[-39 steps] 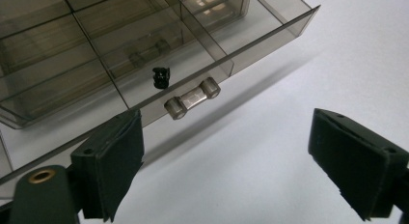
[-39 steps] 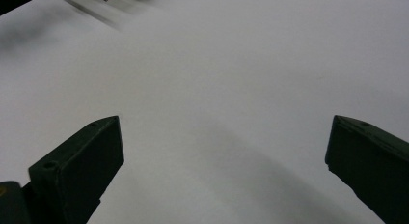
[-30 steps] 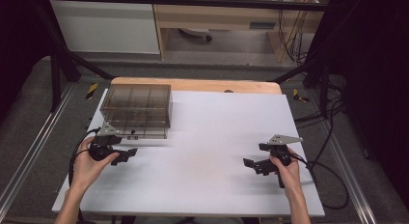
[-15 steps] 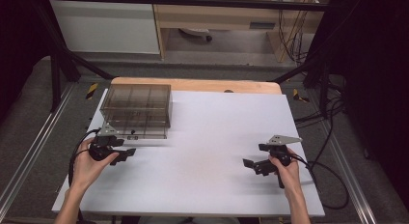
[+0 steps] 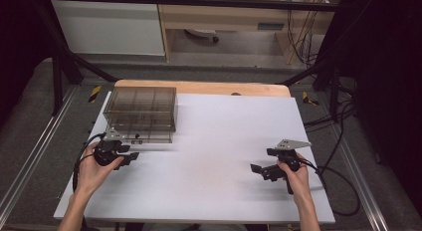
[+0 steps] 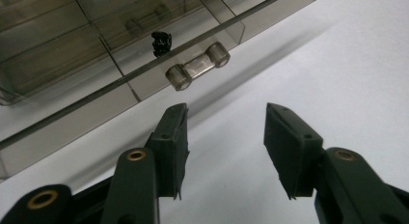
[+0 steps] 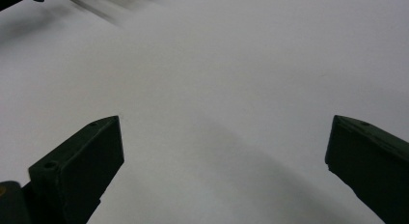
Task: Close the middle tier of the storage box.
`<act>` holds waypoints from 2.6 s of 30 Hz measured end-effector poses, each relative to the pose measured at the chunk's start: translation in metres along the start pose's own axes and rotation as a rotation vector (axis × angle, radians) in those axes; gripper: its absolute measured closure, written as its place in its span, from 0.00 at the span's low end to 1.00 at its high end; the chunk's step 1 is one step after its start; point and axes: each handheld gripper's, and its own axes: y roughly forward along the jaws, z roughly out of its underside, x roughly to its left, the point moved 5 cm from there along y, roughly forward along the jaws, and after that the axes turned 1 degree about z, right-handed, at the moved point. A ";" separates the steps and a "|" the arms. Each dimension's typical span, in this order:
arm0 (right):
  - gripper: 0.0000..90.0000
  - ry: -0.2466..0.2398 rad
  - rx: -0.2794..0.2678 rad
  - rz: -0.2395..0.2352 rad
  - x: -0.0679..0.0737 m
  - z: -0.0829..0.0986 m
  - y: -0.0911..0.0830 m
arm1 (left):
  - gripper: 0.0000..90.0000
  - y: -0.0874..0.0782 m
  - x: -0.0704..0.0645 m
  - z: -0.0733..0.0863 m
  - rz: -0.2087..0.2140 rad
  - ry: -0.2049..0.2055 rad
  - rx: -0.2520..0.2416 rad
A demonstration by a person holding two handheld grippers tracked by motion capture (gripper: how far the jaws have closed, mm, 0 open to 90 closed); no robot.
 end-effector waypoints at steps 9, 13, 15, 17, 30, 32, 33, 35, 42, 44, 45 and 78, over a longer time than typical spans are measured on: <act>0.01 -0.002 -0.004 -0.001 0.000 0.000 -0.001 | 0.66 0.003 0.002 0.001 -0.021 -0.005 -0.006; 0.01 -0.001 -0.003 -0.001 0.000 0.000 -0.001 | 0.71 0.004 0.002 0.000 -0.038 0.004 -0.010; 0.01 -0.002 -0.003 -0.001 0.000 0.000 0.000 | 0.73 0.004 0.002 -0.001 -0.044 0.009 -0.013; 0.01 -0.001 0.000 0.000 0.000 0.000 0.000 | 0.75 0.004 0.002 -0.001 -0.049 0.009 -0.019; 0.01 0.000 -0.002 0.000 0.000 0.000 0.000 | 0.89 0.006 0.005 0.000 -0.044 0.006 -0.026; 0.01 -0.002 0.002 0.002 -0.001 0.001 0.000 | 0.92 0.007 0.006 0.000 -0.045 0.011 -0.019; 0.01 0.001 0.002 0.002 0.000 0.001 0.001 | 0.93 0.007 0.006 0.001 -0.043 0.009 -0.018; 0.01 -0.001 0.001 0.001 0.000 0.001 0.001 | 0.93 0.007 0.007 0.001 -0.038 0.002 -0.018; 0.01 0.001 0.001 0.003 0.000 0.001 0.001 | 0.97 0.007 0.011 0.002 -0.025 -0.014 -0.025; 0.01 0.002 0.001 0.002 0.000 0.001 0.001 | 0.97 0.007 0.013 0.002 -0.019 -0.024 -0.030; 0.01 0.003 0.001 0.002 0.000 0.001 0.001 | 0.98 0.007 0.013 0.003 -0.014 -0.030 -0.032; 0.01 0.001 0.002 0.005 0.000 0.001 0.001 | 0.99 0.015 0.023 0.001 -0.044 -0.005 -0.036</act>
